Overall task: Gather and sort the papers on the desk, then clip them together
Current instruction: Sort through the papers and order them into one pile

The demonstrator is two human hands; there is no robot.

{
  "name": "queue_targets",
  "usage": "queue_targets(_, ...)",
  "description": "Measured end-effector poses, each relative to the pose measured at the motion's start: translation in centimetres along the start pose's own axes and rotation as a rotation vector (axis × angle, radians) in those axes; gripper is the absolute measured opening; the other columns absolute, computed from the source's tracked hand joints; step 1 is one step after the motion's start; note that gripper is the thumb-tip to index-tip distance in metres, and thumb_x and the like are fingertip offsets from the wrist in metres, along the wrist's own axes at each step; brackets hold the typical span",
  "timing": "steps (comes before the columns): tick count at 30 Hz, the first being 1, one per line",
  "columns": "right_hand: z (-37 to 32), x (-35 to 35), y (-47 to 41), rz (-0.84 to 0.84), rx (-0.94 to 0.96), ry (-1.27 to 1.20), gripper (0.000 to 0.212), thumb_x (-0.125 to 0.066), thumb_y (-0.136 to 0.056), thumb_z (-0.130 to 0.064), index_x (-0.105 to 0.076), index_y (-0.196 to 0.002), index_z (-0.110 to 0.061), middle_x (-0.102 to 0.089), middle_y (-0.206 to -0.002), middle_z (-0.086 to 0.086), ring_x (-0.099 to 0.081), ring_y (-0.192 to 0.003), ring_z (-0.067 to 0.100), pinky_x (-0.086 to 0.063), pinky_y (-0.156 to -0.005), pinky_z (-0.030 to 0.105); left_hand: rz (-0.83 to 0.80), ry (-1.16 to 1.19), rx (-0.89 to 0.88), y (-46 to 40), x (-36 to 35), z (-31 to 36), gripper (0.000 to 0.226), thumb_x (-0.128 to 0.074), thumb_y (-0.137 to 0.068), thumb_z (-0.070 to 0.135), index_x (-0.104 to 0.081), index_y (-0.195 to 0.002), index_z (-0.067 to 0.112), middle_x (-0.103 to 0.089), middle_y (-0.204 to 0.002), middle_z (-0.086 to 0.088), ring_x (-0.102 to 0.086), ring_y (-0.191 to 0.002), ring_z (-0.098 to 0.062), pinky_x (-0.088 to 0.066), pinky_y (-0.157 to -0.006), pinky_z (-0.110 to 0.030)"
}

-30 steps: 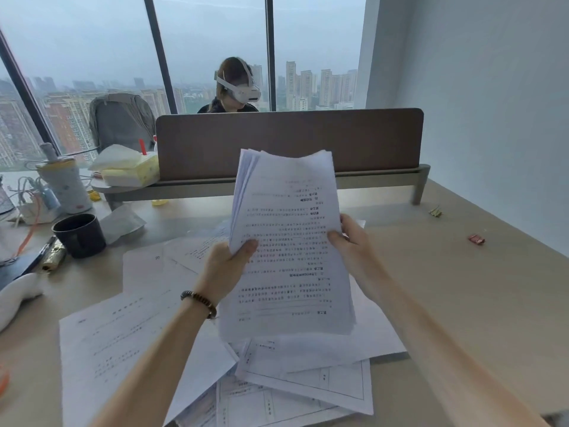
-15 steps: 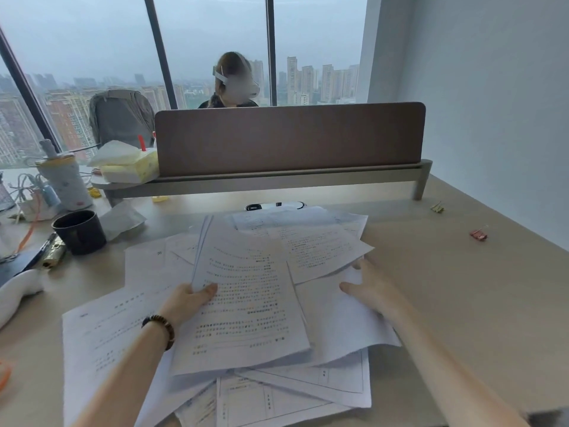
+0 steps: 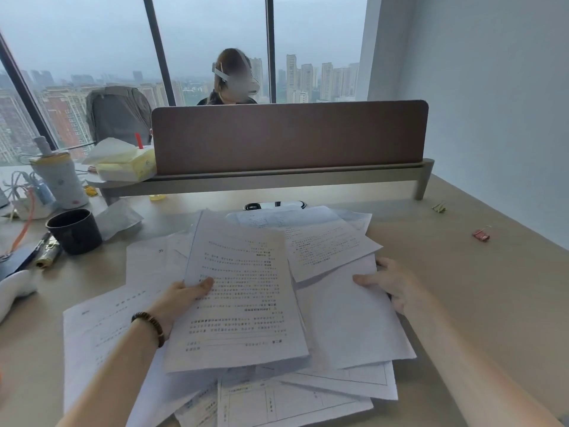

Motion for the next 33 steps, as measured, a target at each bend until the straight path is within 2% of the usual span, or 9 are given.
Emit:
queue_targets(2,-0.1,0.2,0.1,-0.061,-0.028,-0.069,0.039,-0.078,-0.077,0.008,-0.065,-0.113,0.001,-0.075,-0.102,0.022,-0.074,-0.084,0.035,-0.063,-0.066,0.044,0.009,0.043,0.002,-0.1,0.3,0.0,0.021,-0.064,-0.092,0.023,-0.071,-0.104,0.007,-0.077,-0.097,-0.020,-0.073,-0.089,-0.042,-0.061,-0.075,-0.051)
queue_targets(7,0.0,-0.1,0.4,-0.051,-0.005,0.158,0.025,-0.077,-0.084,0.000,-0.069,-0.107,0.002,-0.074,-0.095,0.020,-0.072,-0.082,0.033,-0.059,-0.076,0.045,0.030,0.056,0.028,0.0,0.4,-0.3,0.023,-0.066,-0.091,0.022,-0.070,-0.105,0.004,-0.076,-0.097,-0.023,-0.069,-0.096,-0.047,-0.055,-0.086,-0.059)
queue_targets(14,-2.8,0.7,0.1,-0.187,-0.029,0.028,0.024,-0.071,-0.086,-0.002,-0.071,-0.110,0.001,-0.077,-0.096,0.019,-0.076,-0.075,0.030,-0.062,-0.062,0.038,0.021,0.067,0.056,-0.3,1.0,-0.8,0.028,-0.067,-0.090,0.023,-0.069,-0.109,0.003,-0.075,-0.100,-0.024,-0.069,-0.096,-0.048,-0.054,-0.088,-0.061)
queue_targets(18,-1.1,1.3,-0.8,-0.080,-0.018,0.326,0.023,-0.076,-0.087,-0.009,-0.073,-0.109,0.000,-0.076,-0.090,0.014,-0.074,-0.076,0.026,-0.059,-0.066,0.035,0.021,0.050,0.032,-0.5,1.0,-0.6,0.025,-0.066,-0.091,0.023,-0.069,-0.107,0.004,-0.078,-0.091,-0.019,-0.074,-0.075,-0.037,-0.062,-0.065,-0.043)
queue_targets(20,-0.5,1.6,-1.1,-0.042,0.030,0.472,0.023,-0.080,-0.084,-0.014,-0.075,-0.105,-0.006,-0.077,-0.094,0.012,-0.074,-0.083,0.029,-0.061,-0.077,0.045,0.023,0.023,0.010,-0.7,1.0,-0.4,0.018,-0.065,-0.092,0.020,-0.070,-0.101,0.005,-0.079,-0.079,-0.012,-0.075,-0.062,-0.028,-0.060,-0.052,-0.033)
queue_targets(23,-1.2,2.1,-1.3,0.059,0.080,0.436,0.020,-0.081,-0.082,-0.009,-0.075,-0.101,-0.006,-0.076,-0.093,0.013,-0.073,-0.084,0.031,-0.060,-0.082,0.049,0.017,-0.015,-0.023,-0.9,1.0,0.0,0.009,-0.062,-0.094,0.012,-0.068,-0.096,0.006,-0.077,-0.066,-0.003,-0.073,-0.054,-0.019,-0.057,-0.045,-0.025)
queue_targets(28,-3.2,1.8,-1.6,0.089,0.043,0.169,0.024,-0.079,-0.080,0.004,-0.063,-0.090,-0.010,-0.069,-0.090,0.013,-0.068,-0.087,0.034,-0.055,-0.091,0.054,0.009,-0.068,-0.031,-1.1,1.3,0.5,0.022,-0.063,-0.093,0.012,-0.067,-0.111,0.000,-0.076,-0.096,-0.016,-0.072,-0.077,-0.031,-0.058,-0.067,-0.034)
queue_targets(30,-3.4,1.7,-2.3,0.101,0.031,0.164,0.026,-0.078,-0.081,0.002,-0.058,-0.082,-0.015,-0.067,-0.086,0.011,-0.067,-0.082,0.032,-0.055,-0.090,0.053,0.016,-0.065,-0.034,-1.2,1.4,0.4,0.021,-0.065,-0.092,0.013,-0.068,-0.109,0.001,-0.077,-0.094,-0.014,-0.072,-0.081,-0.032,-0.058,-0.073,-0.037)
queue_targets(33,-3.6,0.9,-3.5,0.129,0.099,0.277,0.017,-0.078,-0.082,-0.003,-0.070,-0.095,-0.008,-0.073,-0.099,0.015,-0.069,-0.092,0.032,-0.057,-0.088,0.047,0.011,-0.054,-0.016,-1.4,1.5,0.2,0.018,-0.065,-0.091,0.013,-0.068,-0.106,0.004,-0.078,-0.092,-0.014,-0.073,-0.080,-0.033,-0.060,-0.070,-0.038)
Point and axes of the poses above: each hand's wrist, its own y-axis away from the middle knuckle, its own x-axis out of the back of the hand, z = x × y, the point moved 3 cm from there along -y, towards the middle knuckle
